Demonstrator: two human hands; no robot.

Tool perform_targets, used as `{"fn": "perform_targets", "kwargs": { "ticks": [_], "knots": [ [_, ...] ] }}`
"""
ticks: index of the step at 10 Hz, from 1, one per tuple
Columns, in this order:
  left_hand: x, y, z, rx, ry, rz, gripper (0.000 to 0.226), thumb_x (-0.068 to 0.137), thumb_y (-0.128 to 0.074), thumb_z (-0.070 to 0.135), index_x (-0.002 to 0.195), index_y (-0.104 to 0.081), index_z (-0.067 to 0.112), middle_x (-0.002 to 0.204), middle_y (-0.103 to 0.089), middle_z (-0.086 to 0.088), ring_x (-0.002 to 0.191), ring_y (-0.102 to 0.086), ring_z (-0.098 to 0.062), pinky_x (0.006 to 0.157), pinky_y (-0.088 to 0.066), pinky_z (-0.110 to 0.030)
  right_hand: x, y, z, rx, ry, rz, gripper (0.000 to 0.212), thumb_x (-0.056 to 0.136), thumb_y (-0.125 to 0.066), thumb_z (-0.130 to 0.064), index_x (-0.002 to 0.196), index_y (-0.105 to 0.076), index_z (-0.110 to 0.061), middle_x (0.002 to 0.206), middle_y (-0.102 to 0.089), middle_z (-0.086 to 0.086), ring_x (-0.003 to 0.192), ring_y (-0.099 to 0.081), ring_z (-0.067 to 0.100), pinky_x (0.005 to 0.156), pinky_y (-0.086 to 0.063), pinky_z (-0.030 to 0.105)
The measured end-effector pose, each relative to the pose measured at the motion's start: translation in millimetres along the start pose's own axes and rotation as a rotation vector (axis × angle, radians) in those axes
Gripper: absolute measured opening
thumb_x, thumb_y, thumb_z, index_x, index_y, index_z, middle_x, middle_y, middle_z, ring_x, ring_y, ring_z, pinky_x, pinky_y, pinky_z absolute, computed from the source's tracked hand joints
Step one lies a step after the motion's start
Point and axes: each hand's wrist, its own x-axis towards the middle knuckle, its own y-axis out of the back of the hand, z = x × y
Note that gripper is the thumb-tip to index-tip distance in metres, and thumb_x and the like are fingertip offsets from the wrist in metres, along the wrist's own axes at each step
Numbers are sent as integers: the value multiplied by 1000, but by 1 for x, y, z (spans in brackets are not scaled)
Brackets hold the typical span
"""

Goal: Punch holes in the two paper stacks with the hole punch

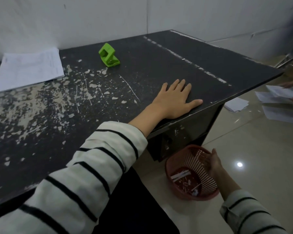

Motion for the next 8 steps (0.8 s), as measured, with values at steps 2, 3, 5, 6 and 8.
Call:
{"fn": "perform_targets", "kwargs": {
  "ticks": [2,3,5,6,8],
  "knots": [
    [1,0,1,4,-3,10,73,91,-21,61,148,-11,17,159,-6,-6,146,-1,-21,117,-1,-47,8,5,-1,-47,-1,-65,74,90,-13,-65,87,-61,-9,84,-62,10,78,-57,26,77,-45,35],
    [2,1,1,1,-4,14,73,91,-22,61,148,-11,18,158,-7,-6,146,-1,-21,117,-1,-46,10,4,-3,-6,8,-122,70,91,-11,-63,88,-61,-14,88,-62,9,81,-58,26,76,-45,36],
    [1,1,1,-7,-11,24,73,91,-22,61,148,-11,18,158,-7,-6,146,-1,-21,117,-1,-46,18,4,0,-71,11,-82,75,91,-13,-63,124,-53,-9,128,-54,12,112,-51,29,102,-33,44],
    [0,1,2,-13,-9,15,73,91,-22,61,148,-11,18,158,-7,-6,146,-1,-21,117,0,-46,15,4,1,-2,13,-53,73,94,-15,-59,128,-50,-6,110,-62,10,97,-55,24,92,-39,39],
    [2,1,1,-36,-19,16,74,90,-22,61,148,-11,18,158,-7,-6,146,-1,-21,118,-1,-47,4,8,-7,244,133,9,49,98,-33,-36,121,-52,3,116,-59,14,97,-57,23,99,-42,35]
  ]
}}
